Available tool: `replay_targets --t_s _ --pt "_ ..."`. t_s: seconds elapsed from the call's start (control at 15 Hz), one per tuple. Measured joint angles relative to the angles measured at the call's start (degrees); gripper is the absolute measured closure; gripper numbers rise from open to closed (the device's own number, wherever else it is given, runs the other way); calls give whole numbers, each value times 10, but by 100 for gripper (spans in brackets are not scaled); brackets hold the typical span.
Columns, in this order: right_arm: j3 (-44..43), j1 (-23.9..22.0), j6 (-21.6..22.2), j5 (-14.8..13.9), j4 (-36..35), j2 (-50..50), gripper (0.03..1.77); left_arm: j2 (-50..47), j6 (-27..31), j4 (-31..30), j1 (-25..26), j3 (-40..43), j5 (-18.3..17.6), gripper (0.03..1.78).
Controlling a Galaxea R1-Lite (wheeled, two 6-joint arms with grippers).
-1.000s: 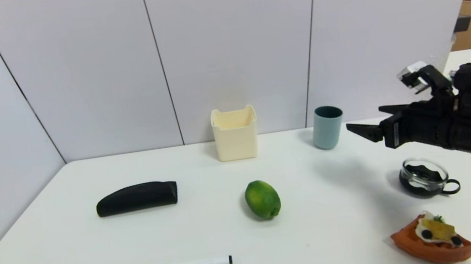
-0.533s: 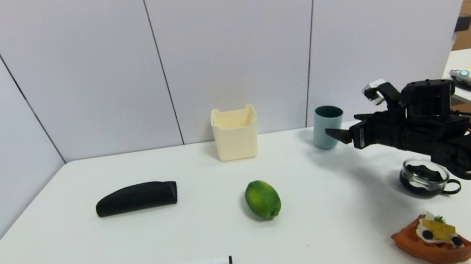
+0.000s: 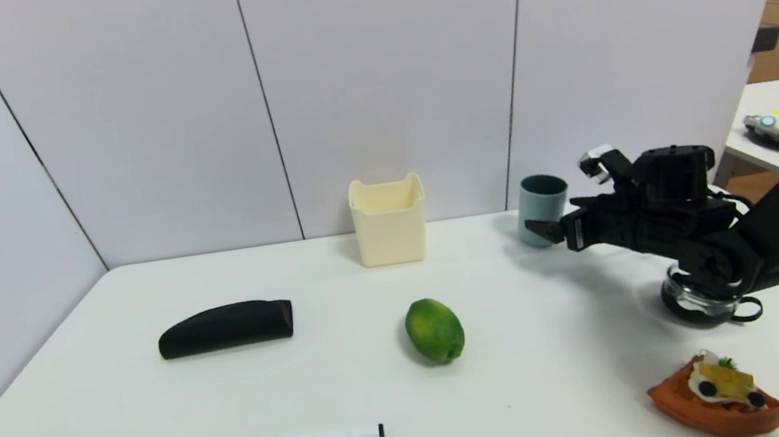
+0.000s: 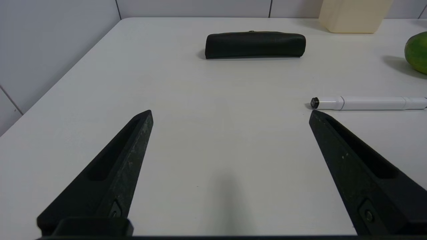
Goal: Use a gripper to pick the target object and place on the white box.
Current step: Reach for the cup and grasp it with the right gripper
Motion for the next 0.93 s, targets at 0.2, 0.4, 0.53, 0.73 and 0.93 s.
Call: replay_targets --t_s 0.2,0.4,0.53,0.73,0.93 --pt "-19 5 3 -1 0 16 9 0 0 0 0 0 0 12" --pt "-34 7 6 -9 -6 31 9 0 0 0 0 0 0 12" --pt "-43 7 14 -28 -8 41 9 0 0 0 0 0 0 12" --pt "-54 7 26 -33 -8 51 9 0 0 0 0 0 0 12" --pt "-63 7 29 -33 -13 59 9 0 0 0 0 0 0 12"
